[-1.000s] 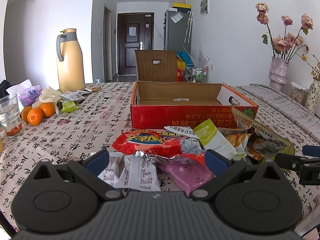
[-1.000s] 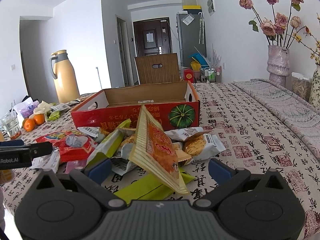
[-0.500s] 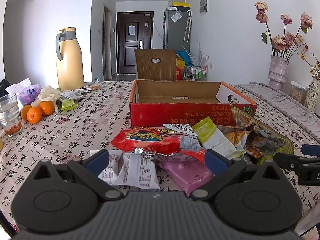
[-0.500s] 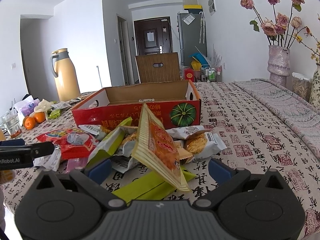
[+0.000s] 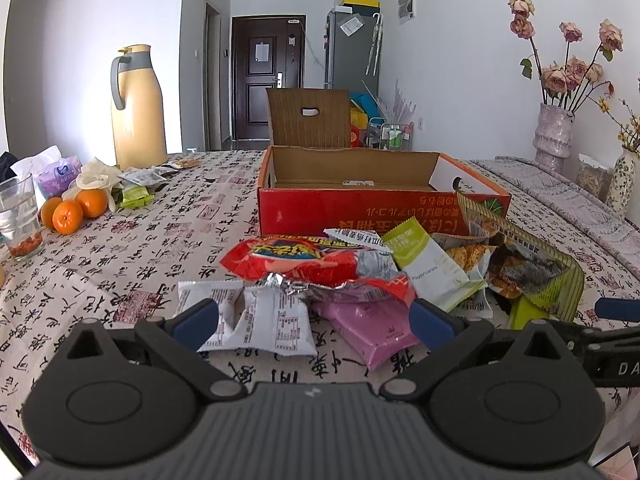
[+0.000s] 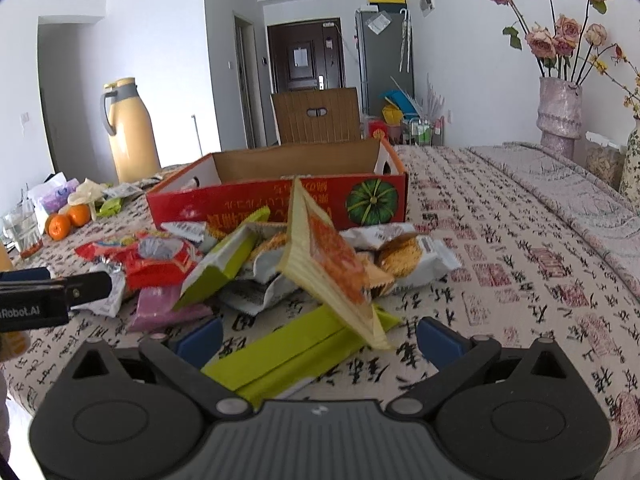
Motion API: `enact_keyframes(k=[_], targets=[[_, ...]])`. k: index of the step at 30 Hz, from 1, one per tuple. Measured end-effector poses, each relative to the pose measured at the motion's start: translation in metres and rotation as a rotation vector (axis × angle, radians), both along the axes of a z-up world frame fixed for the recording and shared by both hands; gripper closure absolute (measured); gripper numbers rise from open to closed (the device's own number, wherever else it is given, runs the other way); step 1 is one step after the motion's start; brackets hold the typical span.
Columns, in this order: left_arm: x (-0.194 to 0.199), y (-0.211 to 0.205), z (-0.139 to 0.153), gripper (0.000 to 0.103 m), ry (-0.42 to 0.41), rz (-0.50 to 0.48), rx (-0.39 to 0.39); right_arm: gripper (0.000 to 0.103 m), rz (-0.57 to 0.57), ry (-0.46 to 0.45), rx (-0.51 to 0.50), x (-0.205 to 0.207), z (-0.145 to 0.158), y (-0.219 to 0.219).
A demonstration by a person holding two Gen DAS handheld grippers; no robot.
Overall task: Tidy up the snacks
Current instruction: 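Lower the right gripper onto the upright orange-yellow snack packet and close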
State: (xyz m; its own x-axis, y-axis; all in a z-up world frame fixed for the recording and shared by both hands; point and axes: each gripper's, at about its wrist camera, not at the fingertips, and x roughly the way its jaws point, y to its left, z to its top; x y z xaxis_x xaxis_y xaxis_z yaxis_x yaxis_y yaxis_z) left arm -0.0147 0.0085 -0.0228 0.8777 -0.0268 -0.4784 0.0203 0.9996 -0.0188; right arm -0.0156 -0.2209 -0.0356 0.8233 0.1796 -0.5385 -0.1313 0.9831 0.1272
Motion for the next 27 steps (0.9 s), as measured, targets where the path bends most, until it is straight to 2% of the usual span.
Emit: enact_keyframes(k=[9, 11, 13, 17, 19, 20, 22, 27], targets=[[-0.002, 0.006, -0.001, 0.000, 0.008, 0.002, -0.012, 0.003, -0.039, -0.046, -0.040, 0.002, 0.007, 0.001], [-0.002, 0.006, -0.001, 0.000, 0.009, 0.000, -0.012, 0.010, -0.047, -0.054, -0.054, 0.010, 0.007, 0.000], [-0.001, 0.005, -0.001, 0.000, 0.012, -0.001, -0.010, 0.023, -0.051, -0.056, -0.071, 0.019, 0.006, 0.001], [0.001, 0.004, -0.002, 0.000, 0.018, 0.000, -0.008, 0.034, -0.039, -0.077, -0.112, 0.035, 0.001, 0.004], [0.001, 0.004, -0.003, 0.000, 0.020, 0.001, -0.006, 0.043, -0.036, -0.085, -0.129, 0.042, -0.001, 0.006], [0.002, 0.004, -0.003, 0.000, 0.022, 0.002, -0.006, 0.045, -0.030, -0.083, -0.131, 0.046, -0.001, 0.006], [0.002, 0.004, -0.003, 0.000, 0.024, 0.002, -0.004, 0.058, -0.022, -0.072, -0.127, 0.052, -0.002, 0.005], [0.003, 0.003, -0.004, 0.000, 0.028, 0.003, -0.001, 0.073, 0.011, -0.043, -0.127, 0.058, -0.006, 0.006]])
